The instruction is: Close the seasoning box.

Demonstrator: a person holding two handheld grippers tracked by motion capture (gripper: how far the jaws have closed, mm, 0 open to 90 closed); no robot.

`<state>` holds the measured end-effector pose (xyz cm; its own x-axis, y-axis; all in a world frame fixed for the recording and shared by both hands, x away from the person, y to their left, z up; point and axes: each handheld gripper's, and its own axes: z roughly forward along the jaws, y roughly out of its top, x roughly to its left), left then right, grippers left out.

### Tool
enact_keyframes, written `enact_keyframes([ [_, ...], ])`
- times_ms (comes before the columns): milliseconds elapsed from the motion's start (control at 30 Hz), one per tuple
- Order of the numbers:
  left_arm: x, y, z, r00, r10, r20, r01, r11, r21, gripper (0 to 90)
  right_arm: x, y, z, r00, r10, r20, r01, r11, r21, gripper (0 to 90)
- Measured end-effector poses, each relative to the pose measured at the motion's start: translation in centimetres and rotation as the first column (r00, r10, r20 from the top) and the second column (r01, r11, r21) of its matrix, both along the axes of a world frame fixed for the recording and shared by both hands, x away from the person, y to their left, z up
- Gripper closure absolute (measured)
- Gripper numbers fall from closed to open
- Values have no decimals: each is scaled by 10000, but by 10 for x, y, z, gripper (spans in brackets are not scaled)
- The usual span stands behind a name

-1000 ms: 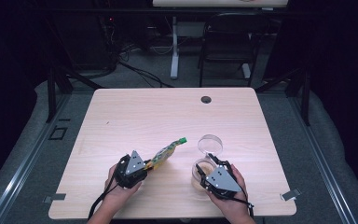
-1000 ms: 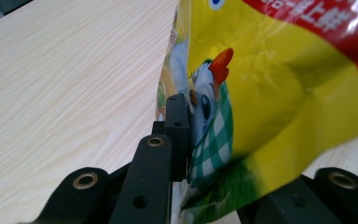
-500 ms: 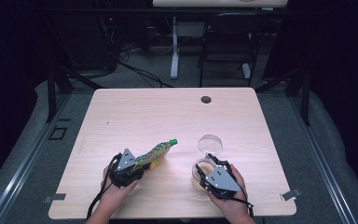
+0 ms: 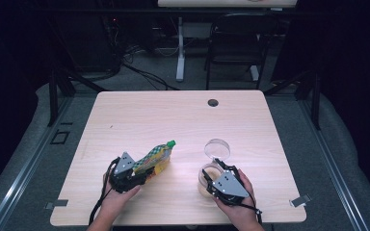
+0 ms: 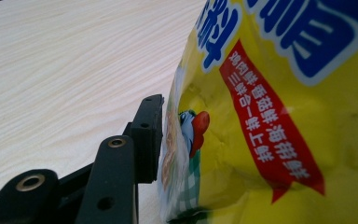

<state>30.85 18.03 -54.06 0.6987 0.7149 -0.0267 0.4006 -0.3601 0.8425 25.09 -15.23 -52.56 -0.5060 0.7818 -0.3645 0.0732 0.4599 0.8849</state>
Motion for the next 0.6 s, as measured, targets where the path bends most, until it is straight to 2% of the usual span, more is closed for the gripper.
enact_keyframes([
  [233,2,7,1,9997,30,-226,-37,9995,-313,544,0,0,0,10000,8,8,-8,10000,14,451],
  [400,2,12,2,9997,23,-238,-34,9988,-481,529,0,1,0,10000,2,-2,-2,10000,12,451],
  [600,2,16,1,9992,-29,-401,-10,9953,-968,513,0,0,0,10000,-13,-31,13,10000,20,451],
])
